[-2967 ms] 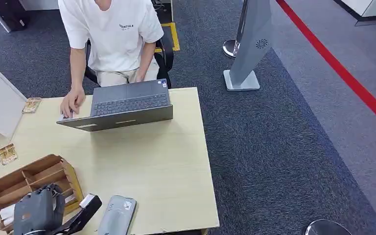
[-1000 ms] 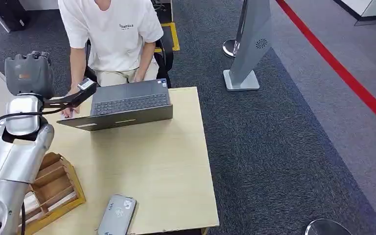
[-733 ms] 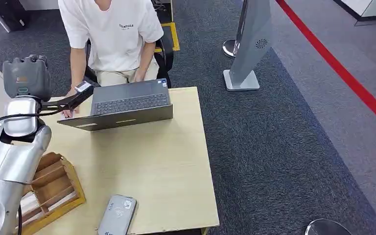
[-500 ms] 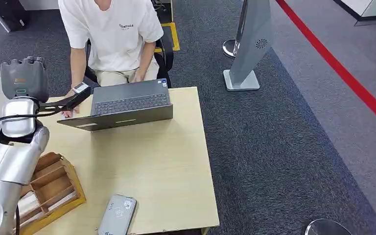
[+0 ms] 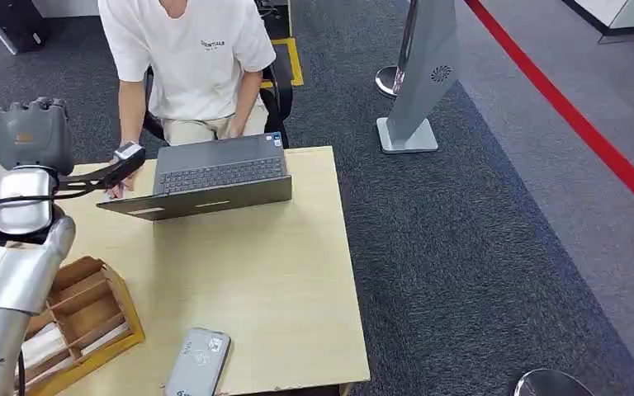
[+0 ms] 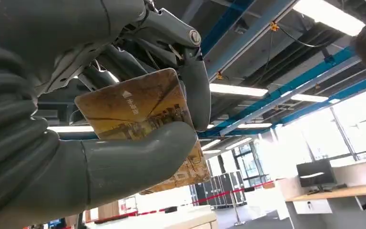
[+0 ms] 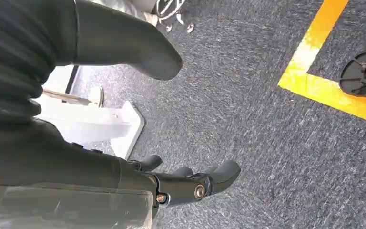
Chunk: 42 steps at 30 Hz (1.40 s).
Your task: Pass the card to the sensor for recognition and then transmit it.
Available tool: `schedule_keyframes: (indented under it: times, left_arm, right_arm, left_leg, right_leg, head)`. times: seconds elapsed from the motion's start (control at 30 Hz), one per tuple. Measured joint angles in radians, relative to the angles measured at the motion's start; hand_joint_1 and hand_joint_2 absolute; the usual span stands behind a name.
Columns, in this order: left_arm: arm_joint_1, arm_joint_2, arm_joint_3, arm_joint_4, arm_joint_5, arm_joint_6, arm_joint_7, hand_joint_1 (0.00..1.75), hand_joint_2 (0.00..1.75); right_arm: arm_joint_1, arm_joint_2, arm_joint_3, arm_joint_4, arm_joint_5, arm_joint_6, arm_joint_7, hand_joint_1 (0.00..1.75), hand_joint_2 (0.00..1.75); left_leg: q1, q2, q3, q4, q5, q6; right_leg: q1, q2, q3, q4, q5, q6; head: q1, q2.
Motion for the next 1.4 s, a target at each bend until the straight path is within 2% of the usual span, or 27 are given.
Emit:
schedule_keyframes:
  times: [1.3, 1.33, 1.4]
  left_arm:
    - [0.010, 0.011, 0.000, 0.014, 0.000, 0.006, 0.002, 1.75, 1.75]
    - [0.010, 0.012, 0.000, 0.014, 0.000, 0.006, 0.002, 0.00, 1.75]
    - [0.011, 0.013, 0.000, 0.014, 0.000, 0.003, 0.002, 0.00, 1.75]
  right_arm:
    - [0.000, 0.000, 0.000, 0.000, 0.000, 0.001, -0.002, 0.00, 1.75]
    - [0.001, 0.000, 0.000, 0.000, 0.000, 0.001, -0.002, 0.00, 1.75]
    - [0.001, 0.000, 0.000, 0.000, 0.000, 0.002, -0.002, 0.00, 1.75]
  left_leg:
    - [0.000, 0.000, 0.000, 0.000, 0.000, 0.000]
    - [0.000, 0.000, 0.000, 0.000, 0.000, 0.000]
    - [0.000, 0.000, 0.000, 0.000, 0.000, 0.000]
  right_leg:
    - [0.000, 0.000, 0.000, 0.000, 0.000, 0.000]
    - [0.000, 0.000, 0.000, 0.000, 0.000, 0.000]
    - [0.000, 0.000, 0.000, 0.000, 0.000, 0.000]
  head:
    - [0.000, 0.000]
    - [0.000, 0.000]
    - [0.000, 0.000]
